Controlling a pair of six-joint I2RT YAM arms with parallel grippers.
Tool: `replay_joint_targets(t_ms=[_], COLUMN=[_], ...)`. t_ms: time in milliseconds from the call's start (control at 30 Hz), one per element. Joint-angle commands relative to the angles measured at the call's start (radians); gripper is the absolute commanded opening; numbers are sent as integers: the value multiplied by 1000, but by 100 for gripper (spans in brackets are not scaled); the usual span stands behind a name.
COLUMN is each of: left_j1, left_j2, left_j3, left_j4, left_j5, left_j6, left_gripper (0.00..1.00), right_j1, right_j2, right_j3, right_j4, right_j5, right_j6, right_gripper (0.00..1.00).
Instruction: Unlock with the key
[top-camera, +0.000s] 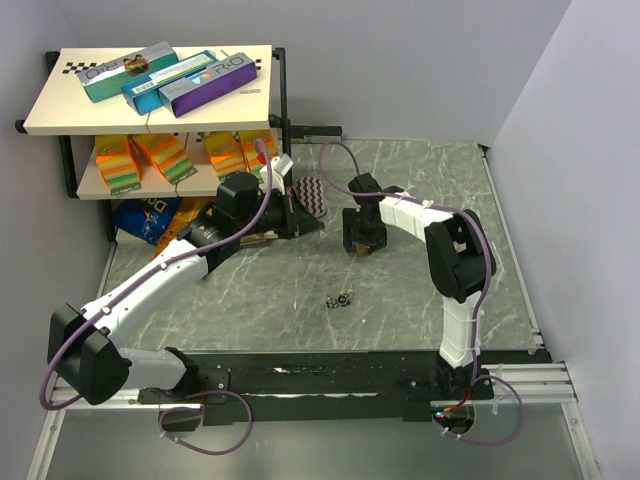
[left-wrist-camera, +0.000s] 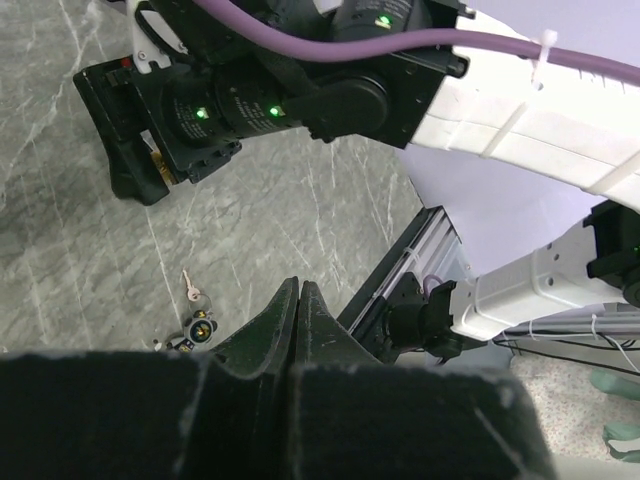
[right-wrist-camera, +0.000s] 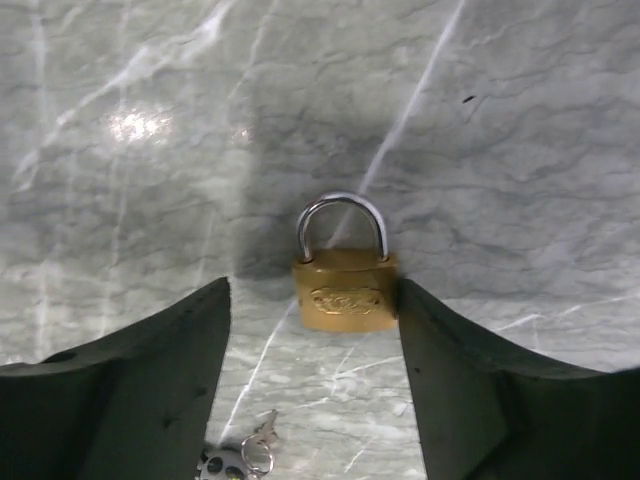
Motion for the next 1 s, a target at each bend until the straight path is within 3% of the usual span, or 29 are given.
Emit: replay_joint_targets(t_ms=[0, 100, 233, 333, 433, 467, 567, 667, 967], left_j1=[15, 23, 23, 27, 29, 30, 30, 30, 29], left_j2=[10, 32, 55, 73, 86, 92, 121, 139, 138], left_j3=[28, 23, 14, 6, -6, -8, -18, -37, -109], left_j4=[44, 65, 62, 73, 160, 186, 303, 407, 640], left_j5=[6, 23, -7, 18, 74, 145, 276, 333, 391], left_j6=[-1, -27, -55, -72, -92, -103, -133, -179, -300], left_gripper=[1, 1, 1, 1, 1, 1, 1, 1, 1], right_j1=[-16, -59, -122, -126, -126, -126, -124, -124, -124], right_j2=[-83, -171, -422, -622, -763, -784, -835, -872, -860], right_j3=[-60, -124, -306, -409, -471, -482, -506, -522, -476], right_j4=[35, 69, 194, 317, 417, 440, 549, 656, 621], right_j5=[-75, -102, -214, -372, -628, -757, -913, -982, -1035], right_j6=[11, -4, -35, -92, -40, -17, 104, 187, 160], right_gripper=[75, 79, 82, 79, 70, 68, 62, 55, 43])
